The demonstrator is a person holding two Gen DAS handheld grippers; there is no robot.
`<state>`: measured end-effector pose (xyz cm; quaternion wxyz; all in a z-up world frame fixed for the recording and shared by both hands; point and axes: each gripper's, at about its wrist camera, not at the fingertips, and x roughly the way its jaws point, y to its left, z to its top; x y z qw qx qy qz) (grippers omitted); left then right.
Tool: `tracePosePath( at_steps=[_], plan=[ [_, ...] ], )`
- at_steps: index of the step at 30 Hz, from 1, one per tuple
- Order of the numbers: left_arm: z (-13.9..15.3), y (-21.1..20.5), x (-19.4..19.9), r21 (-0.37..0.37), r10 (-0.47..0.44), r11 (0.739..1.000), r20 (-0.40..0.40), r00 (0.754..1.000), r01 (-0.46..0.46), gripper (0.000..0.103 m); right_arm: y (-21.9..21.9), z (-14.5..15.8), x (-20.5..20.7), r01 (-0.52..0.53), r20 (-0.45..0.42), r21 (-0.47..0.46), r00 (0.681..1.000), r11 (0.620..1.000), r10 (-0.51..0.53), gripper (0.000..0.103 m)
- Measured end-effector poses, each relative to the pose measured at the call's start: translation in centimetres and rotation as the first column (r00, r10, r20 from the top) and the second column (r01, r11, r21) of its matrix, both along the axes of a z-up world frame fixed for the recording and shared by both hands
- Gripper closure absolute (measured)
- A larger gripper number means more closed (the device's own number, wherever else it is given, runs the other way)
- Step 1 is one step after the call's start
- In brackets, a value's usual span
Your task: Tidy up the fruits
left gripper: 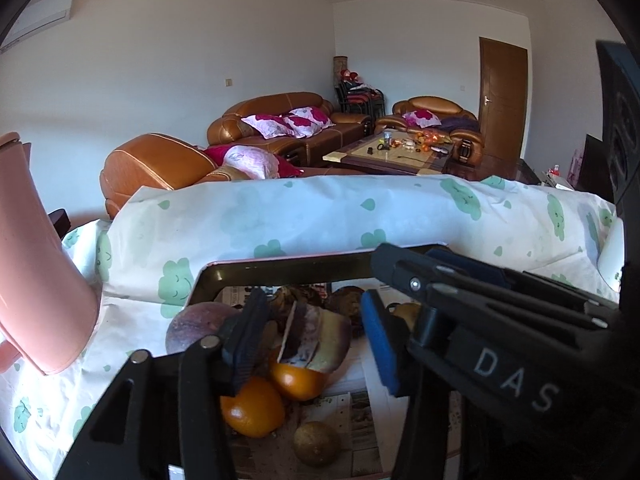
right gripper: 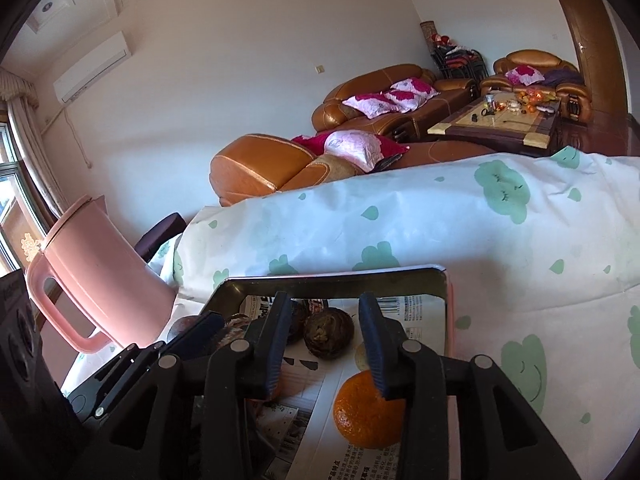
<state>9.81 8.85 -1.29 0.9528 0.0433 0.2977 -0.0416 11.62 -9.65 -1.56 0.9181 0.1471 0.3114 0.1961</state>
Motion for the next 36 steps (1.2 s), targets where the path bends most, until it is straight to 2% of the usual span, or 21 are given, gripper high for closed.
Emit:
tracePosePath(
  at_steps=[2, 5, 7, 9, 11, 15, 17, 20, 24, 28, 30, 34, 36],
  plan=[
    [0.0, -0.5, -0.1, 0.014, -0.017, 1.0, 0.0, 1.0, 0.017, 0.032, -0.3, 0.5, -0.9, 0.052, 0.04, -0.024, 0.998, 0.998, -0.051, 0.059],
    [0.0, -0.4, -0.2, 0.0, -0.027, 1.0, 0.0, 1.0, 0.027, 0.027, -0.8, 0.8, -1.8, 0.12, 0.075, -0.046, 0.99, 0.992, -0.117, 0.059],
    [-0.2, -0.6, 0.0, -0.011, -0.061, 0.998, -0.019, 0.998, 0.061, 0.019, -1.6, 0.8, -2.3, 0.164, 0.081, -0.049, 0.984, 0.985, -0.16, 0.059],
    [-0.3, -1.3, 0.0, 0.013, -0.082, 0.996, -0.029, 0.996, 0.083, 0.006, -2.2, 0.7, -2.8, 0.193, 0.079, -0.043, 0.979, 0.98, -0.19, 0.058],
    [-0.5, -1.9, 0.0, 0.039, -0.086, 0.995, -0.041, 0.995, 0.087, 0.0, -2.7, 0.6, -3.2, 0.204, 0.071, -0.037, 0.977, 0.978, -0.201, 0.058],
    [-0.9, -2.5, 0.2, 0.07, -0.078, 0.994, -0.062, 0.995, 0.083, 0.0, -3.5, 0.7, -4.3, 0.246, 0.08, -0.039, 0.967, 0.968, -0.243, 0.058],
    [-0.8, -2.4, -0.3, 0.057, -0.071, 0.996, -0.051, 0.996, 0.074, 0.0, -4.0, 0.7, -4.9, 0.263, 0.081, -0.024, 0.962, 0.965, -0.26, 0.058],
    [-0.2, -2.0, -1.6, 0.036, -0.042, 0.998, -0.005, 0.999, 0.043, 0.0, -4.7, 0.8, -5.9, 0.277, 0.083, -0.005, 0.958, 0.961, -0.276, 0.058],
    [1.0, -1.8, -3.6, 0.086, 0.001, 0.996, 0.092, 0.996, -0.009, 0.0, -5.0, 1.0, -6.7, 0.281, 0.101, 0.004, 0.955, 0.96, -0.28, 0.057],
    [1.8, -0.4, -4.0, 0.034, 0.044, 0.998, 0.107, 0.993, -0.047, 0.0, -4.1, 0.8, -7.1, 0.255, 0.124, -0.026, 0.96, 0.967, -0.25, 0.056],
    [1.4, 0.1, -3.9, 0.035, 0.075, 0.996, 0.104, 0.992, -0.079, 0.0, -3.7, 0.9, -7.5, 0.25, 0.14, -0.039, 0.96, 0.967, -0.242, 0.045],
    [0.9, 0.9, -4.1, 0.046, 0.115, 0.992, 0.101, 0.988, -0.12, 0.0, -2.7, 1.2, -8.3, 0.25, 0.202, -0.09, 0.952, 0.964, -0.229, 0.041],
    [1.0, 1.4, -4.7, 0.03, 0.121, 0.992, 0.116, 0.986, -0.126, 0.0, -2.0, 1.4, -8.8, 0.263, 0.238, -0.127, 0.944, 0.956, -0.228, 0.034]
  ],
)
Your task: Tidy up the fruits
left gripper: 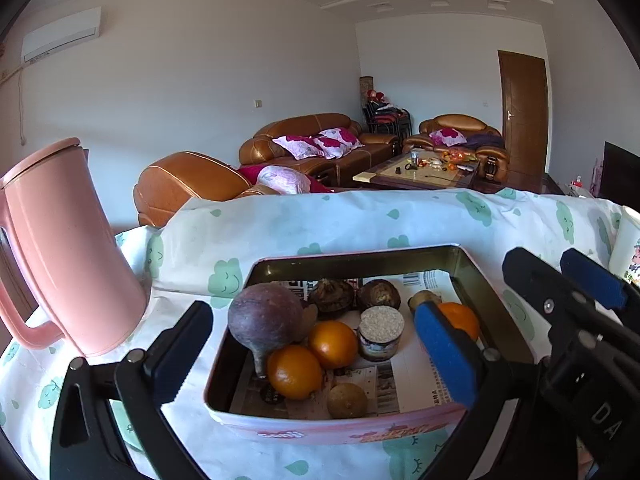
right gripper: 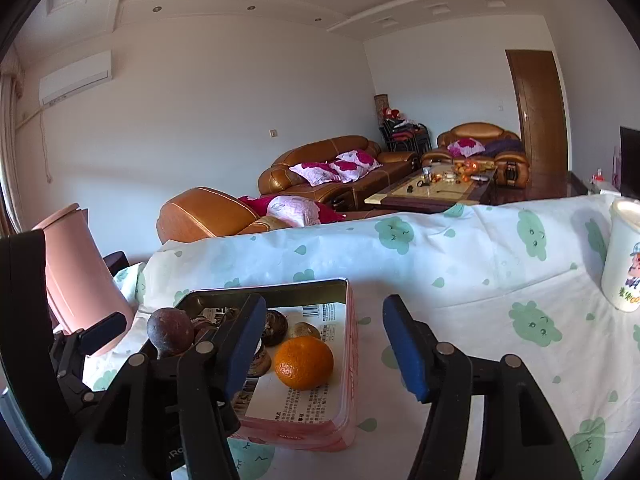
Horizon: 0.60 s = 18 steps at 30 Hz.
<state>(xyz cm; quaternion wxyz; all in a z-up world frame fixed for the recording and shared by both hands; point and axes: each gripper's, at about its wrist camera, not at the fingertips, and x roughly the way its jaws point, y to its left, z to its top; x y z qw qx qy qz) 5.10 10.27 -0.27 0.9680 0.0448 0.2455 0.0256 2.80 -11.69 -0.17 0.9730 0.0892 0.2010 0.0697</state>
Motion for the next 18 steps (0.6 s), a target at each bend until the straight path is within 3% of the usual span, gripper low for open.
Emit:
tracePosePath(
  at_steps=[9, 18],
  plan=[
    [0.6, 0.6, -3.1, 0.003, 0.017, 1.0, 0.07, 0.997, -0.017, 0.0, 1.1, 0.9, -3.7, 0.044, 0.13, -0.086, 0.991, 0.995, -0.033, 0.024],
    [1.1, 1.5, -6.5, -0.024, 0.035, 0.999, 0.127, 0.991, -0.032, 0.0, -0.1, 1.6, -7.5, 0.091, 0.223, -0.031, 0.972, 0.995, -0.082, 0.023]
  ],
)
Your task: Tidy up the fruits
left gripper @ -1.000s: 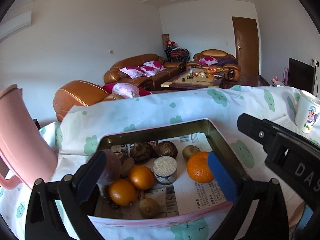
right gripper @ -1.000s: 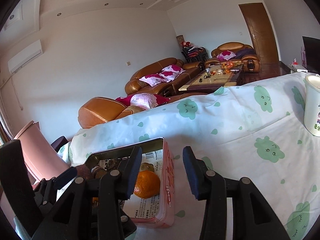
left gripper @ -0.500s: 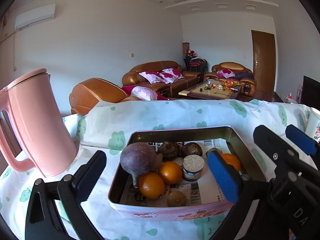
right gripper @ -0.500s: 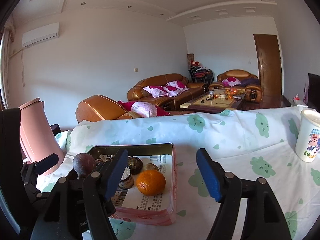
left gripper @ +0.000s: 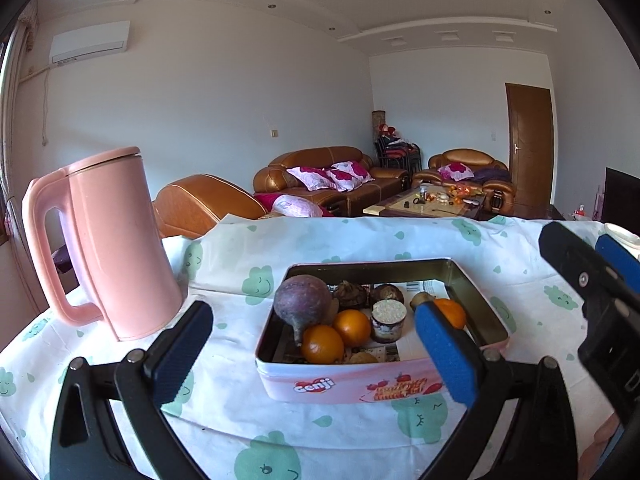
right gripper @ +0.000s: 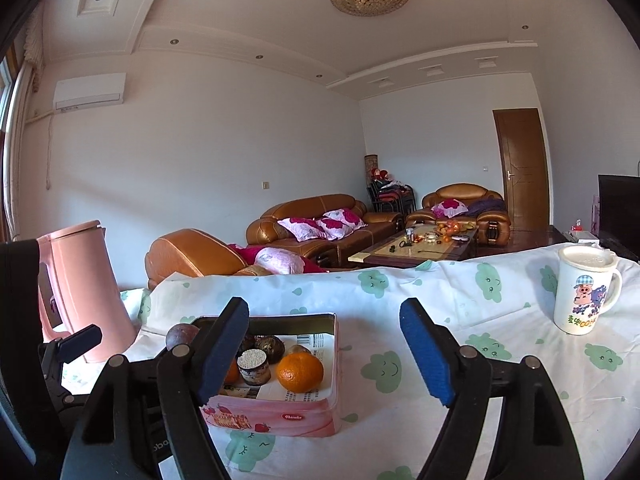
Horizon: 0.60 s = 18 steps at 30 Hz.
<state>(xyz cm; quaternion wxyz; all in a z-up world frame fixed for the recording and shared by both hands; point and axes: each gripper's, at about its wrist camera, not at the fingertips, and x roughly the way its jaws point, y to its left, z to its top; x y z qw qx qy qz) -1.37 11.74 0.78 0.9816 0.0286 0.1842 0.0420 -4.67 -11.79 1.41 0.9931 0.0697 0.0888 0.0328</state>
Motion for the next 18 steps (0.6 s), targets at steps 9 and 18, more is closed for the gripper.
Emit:
tracePosePath(
  at_steps=[9, 18],
  plan=[
    [0.0, 0.3, -0.8, -0.007, 0.007, 1.0, 0.016, 1.0, -0.007, 0.0, -0.7, 0.3, -1.5, 0.027, 0.052, 0.039, 0.998, 0.999, -0.029, 0.018],
    [0.0, 0.3, -0.9, -0.002, 0.004, 1.0, 0.017, 1.0, -0.004, 0.0, -0.9, 0.2, -1.7, 0.038, 0.044, 0.047, 0.998, 0.998, -0.04, 0.018]
  ],
)
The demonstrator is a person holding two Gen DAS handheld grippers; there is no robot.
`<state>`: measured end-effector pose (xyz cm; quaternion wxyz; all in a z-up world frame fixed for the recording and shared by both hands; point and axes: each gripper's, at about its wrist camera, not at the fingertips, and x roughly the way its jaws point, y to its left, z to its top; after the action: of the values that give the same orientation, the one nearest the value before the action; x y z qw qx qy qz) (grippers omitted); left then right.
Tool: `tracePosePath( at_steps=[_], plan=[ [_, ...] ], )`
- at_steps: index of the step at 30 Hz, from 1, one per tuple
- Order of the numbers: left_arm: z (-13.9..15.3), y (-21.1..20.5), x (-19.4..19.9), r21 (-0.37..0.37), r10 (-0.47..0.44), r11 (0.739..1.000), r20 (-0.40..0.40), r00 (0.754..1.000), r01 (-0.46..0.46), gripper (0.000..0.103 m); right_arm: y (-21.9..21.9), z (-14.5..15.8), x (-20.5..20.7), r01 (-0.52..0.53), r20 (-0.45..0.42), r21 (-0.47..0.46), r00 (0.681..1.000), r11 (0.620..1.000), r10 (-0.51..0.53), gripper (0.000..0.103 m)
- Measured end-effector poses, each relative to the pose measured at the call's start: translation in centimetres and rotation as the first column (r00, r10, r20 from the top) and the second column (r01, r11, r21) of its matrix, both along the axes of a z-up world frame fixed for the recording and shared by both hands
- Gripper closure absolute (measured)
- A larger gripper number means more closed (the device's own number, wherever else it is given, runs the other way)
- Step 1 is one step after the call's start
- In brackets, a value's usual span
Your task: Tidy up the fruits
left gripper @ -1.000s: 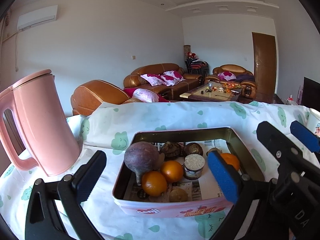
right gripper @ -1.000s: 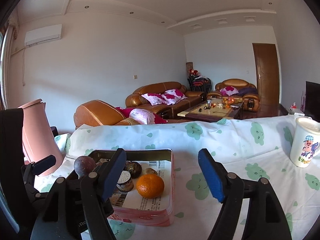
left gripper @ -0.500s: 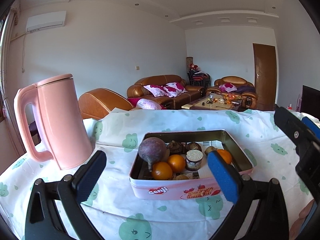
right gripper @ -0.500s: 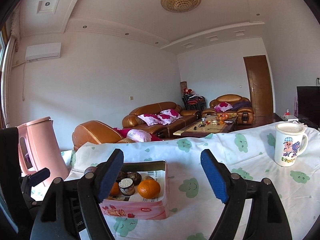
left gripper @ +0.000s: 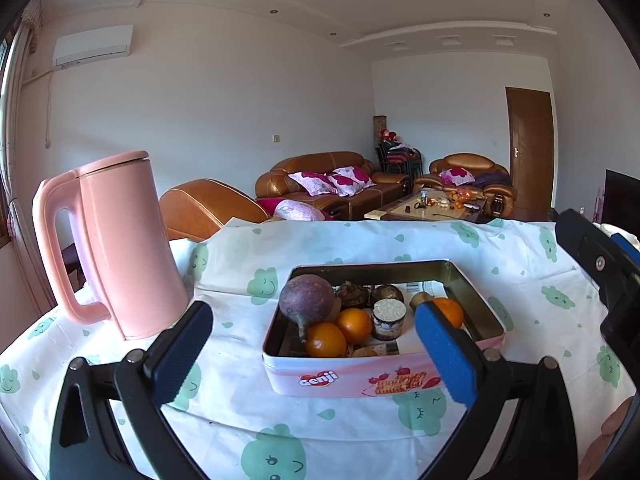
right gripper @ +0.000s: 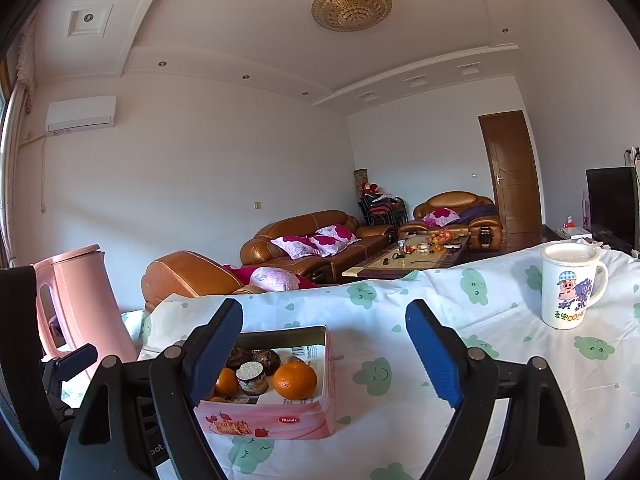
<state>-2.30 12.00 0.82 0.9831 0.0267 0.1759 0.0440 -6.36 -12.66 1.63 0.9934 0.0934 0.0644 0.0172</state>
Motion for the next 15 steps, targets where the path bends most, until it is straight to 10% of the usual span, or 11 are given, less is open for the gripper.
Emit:
tracePosePath(
  at_steps=[15],
  plan=[
    [0.02, 0.23, -0.04, -0.006, 0.006, 1.0, -0.004, 1.0, -0.006, 0.0, 0.37, 0.12, -0.41, -0.003, 0.012, -0.021, 1.0, 1.0, 0.003, 0.018]
  ],
)
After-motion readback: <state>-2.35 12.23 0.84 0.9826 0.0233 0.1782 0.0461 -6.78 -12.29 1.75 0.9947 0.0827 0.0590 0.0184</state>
